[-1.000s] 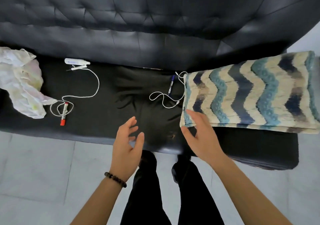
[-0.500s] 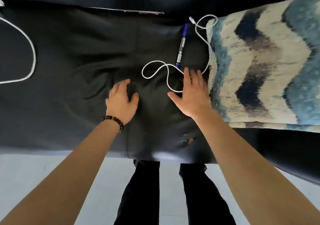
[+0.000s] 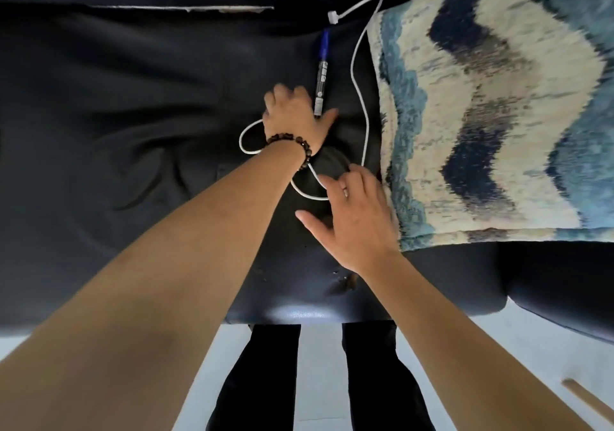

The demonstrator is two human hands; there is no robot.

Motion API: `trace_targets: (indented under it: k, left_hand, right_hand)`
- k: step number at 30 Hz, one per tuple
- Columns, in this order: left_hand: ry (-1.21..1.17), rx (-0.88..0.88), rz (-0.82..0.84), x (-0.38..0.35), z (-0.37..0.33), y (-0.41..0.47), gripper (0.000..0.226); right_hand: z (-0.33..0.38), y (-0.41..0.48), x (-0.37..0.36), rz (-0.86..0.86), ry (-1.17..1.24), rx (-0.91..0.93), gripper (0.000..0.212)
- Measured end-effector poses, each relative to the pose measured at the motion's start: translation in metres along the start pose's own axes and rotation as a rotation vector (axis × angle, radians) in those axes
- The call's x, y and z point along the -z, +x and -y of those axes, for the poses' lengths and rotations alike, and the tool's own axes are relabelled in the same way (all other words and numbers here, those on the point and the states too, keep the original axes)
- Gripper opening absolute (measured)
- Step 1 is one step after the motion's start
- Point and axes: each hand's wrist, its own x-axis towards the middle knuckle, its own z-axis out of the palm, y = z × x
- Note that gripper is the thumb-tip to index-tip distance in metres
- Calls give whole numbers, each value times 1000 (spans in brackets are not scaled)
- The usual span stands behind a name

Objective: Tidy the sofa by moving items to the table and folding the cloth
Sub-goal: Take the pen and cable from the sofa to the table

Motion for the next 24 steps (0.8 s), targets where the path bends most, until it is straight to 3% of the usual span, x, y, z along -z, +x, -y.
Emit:
trace_targets:
  k: [2, 6, 12, 18, 24]
  left_hand:
    - [-5, -43, -34, -11, 14, -15, 45]
    - [-205, -98, -30, 2, 46, -41, 30]
    - [-483, 24, -286, 57, 87, -112, 22]
    - [-769, 177, -431, 156, 65, -234, 11]
    - [-897, 164, -412, 292, -17, -365, 12]
  right_hand:
    - [2, -5, -4, -35, 2, 3, 51]
    - [11, -12, -14, -86, -38, 6, 22]
    - [18, -27, 9, -3, -20, -49, 36]
    - [33, -63, 141, 45, 661, -305, 27]
    - [59, -141, 325, -151, 1023, -376, 34]
